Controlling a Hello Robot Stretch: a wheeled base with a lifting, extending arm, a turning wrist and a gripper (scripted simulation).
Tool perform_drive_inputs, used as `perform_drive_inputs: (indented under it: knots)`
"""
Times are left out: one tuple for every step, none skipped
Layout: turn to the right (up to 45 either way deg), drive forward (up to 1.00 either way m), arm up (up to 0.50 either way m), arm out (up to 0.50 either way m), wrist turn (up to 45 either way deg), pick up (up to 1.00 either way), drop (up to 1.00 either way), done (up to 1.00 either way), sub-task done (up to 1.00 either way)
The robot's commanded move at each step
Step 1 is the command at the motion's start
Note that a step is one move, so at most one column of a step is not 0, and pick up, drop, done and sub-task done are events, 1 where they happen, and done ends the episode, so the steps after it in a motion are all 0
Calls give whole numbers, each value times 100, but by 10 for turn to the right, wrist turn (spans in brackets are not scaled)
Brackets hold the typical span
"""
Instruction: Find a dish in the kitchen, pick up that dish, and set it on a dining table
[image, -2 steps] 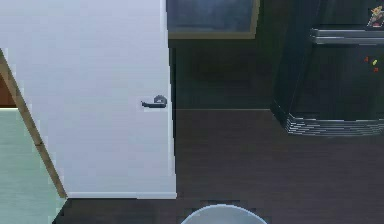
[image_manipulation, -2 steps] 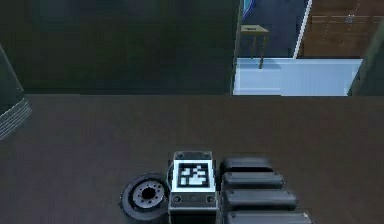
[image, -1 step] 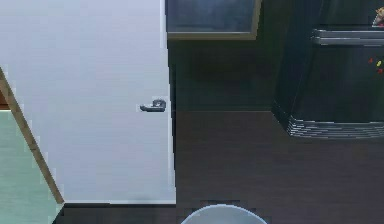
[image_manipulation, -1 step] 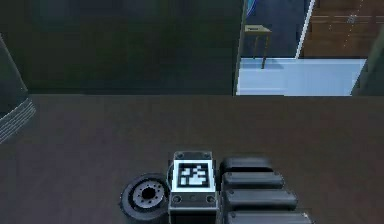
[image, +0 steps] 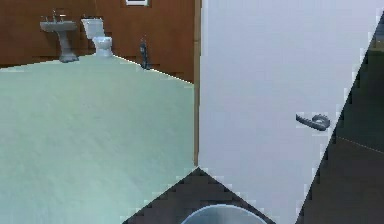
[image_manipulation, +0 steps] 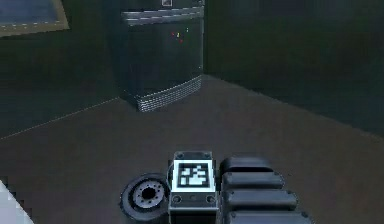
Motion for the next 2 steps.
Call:
perform_drive_inputs:
  knots:
    - [-390,0,0,0,0,0,0,0,0]
    - [0,50,0,0,0,0,0,0,0]
